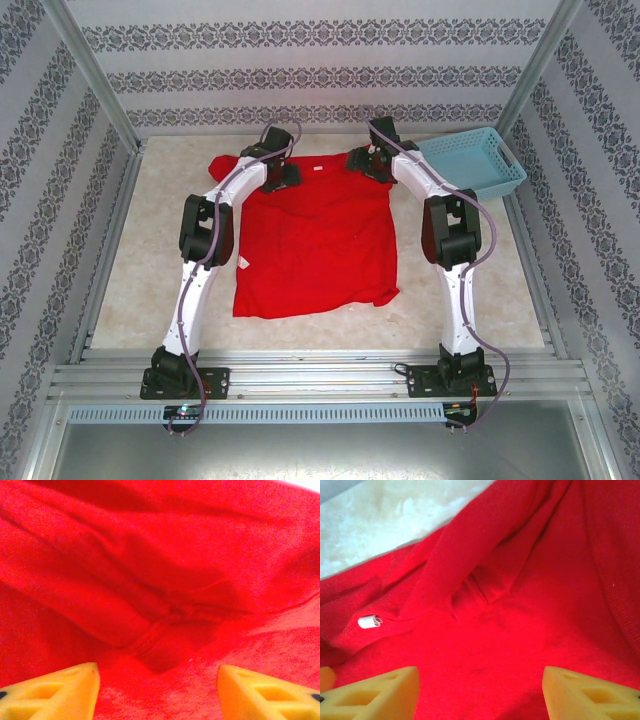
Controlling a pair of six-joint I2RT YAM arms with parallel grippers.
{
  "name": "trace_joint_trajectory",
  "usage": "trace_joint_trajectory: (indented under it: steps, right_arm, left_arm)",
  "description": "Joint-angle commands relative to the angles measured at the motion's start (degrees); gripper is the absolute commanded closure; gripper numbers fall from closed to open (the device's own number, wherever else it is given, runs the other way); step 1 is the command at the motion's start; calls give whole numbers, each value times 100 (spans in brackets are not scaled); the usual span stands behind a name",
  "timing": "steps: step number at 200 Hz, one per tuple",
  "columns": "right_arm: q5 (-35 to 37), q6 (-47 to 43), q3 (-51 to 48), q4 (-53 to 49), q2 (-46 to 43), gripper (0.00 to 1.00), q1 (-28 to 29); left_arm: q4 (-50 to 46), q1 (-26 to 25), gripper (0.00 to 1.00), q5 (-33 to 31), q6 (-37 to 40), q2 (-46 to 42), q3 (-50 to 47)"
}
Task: Fold the inside-out t-shirt
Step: Flatten out the T-shirt at the center of the table.
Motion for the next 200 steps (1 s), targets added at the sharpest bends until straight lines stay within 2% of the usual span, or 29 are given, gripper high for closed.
trace_joint_trajectory:
  steps: [1, 21, 57, 99, 118, 144, 194, 200]
  right_arm:
    - [-154, 108, -226, 236, -242, 34, -3]
    - [-205, 114, -493, 338, -269, 34, 12]
    - [-225, 111, -1055, 546, -422, 34, 10]
    - [-184, 53, -1618, 699, -728, 34, 16]
    - [-153, 18, -1824, 759, -814, 33, 19]
    - [-205, -16, -2049, 788, -851, 33, 81]
    - [-63, -101, -2551, 834, -1163, 34, 193]
    - [-37, -113, -2612, 834, -1230, 33, 196]
  left_arm:
    - [10, 17, 43, -108, -69, 271, 388]
    - [305, 69, 50, -115, -53, 383, 539]
    - [777, 259, 65, 257, -187, 701, 876]
    - [980, 428, 90, 553, -237, 1111, 1674]
    - [1214, 507, 100, 658, -396, 1113, 1750]
    - [1681, 647, 100, 836, -723, 1074, 1757]
    - [2565, 792, 100, 660, -949, 1182, 1924]
    - [2614, 805, 93, 625, -937, 1220, 1966]
